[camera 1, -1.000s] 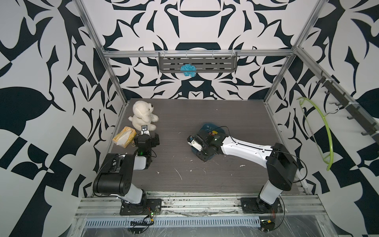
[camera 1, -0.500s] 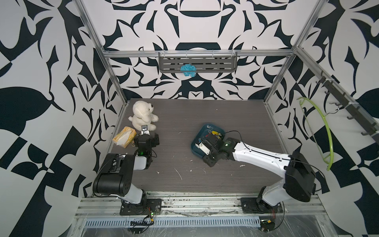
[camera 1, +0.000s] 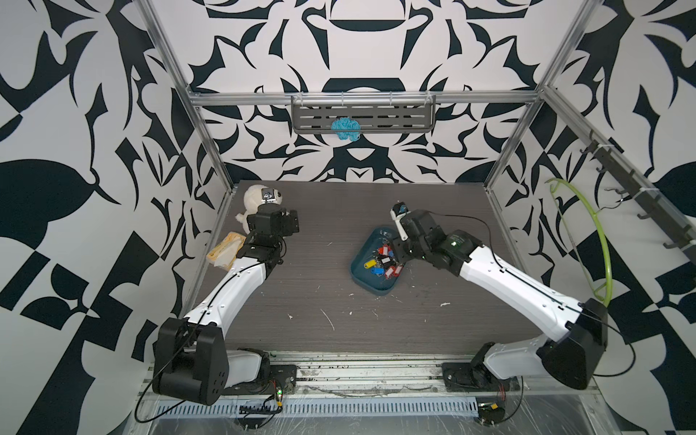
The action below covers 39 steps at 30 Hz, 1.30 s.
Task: Take the keys out of the storage box
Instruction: Move the storage box to the center of the board, then pick up the key from the storage box.
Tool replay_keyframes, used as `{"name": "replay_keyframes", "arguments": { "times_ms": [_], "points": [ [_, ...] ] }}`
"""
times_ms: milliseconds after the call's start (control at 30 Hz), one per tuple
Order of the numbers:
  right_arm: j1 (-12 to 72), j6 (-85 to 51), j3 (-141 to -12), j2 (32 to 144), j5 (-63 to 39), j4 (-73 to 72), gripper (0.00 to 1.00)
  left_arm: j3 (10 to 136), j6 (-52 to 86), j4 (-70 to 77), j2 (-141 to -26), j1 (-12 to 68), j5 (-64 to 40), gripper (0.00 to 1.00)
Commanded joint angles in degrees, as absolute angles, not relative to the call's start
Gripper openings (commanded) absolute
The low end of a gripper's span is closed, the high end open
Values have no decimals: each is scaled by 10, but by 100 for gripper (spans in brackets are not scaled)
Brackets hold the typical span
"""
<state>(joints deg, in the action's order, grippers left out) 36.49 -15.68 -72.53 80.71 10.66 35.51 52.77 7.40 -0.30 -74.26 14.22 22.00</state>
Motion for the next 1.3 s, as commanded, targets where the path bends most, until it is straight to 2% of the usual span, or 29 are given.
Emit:
{"name": "replay_keyframes", "arguments": {
  "times_ms": [0,167,300,433,600,867,1133,1267],
  "points": [
    [339,-209,-754,836,64,345,51,539,96,-124,-734,157,126,99],
    [303,-221,-856,930,-19,413,51,576,117,-187,-736,162,42,99],
    [283,-277,-910,988,-77,411,56,593,119,-203,-752,174,9,99],
    [279,-320,-962,1048,-102,432,56,603,134,-212,-766,182,-17,99],
    [288,-338,-976,1103,-139,477,39,621,130,-235,-785,204,-26,99],
    [348,-319,-974,1125,-64,557,35,634,131,-245,-804,209,-60,99],
    [365,-349,-912,1109,0,534,25,636,132,-244,-812,210,-73,99],
    [369,-348,-907,1121,14,532,24,636,132,-243,-814,210,-76,99]
  ]
}}
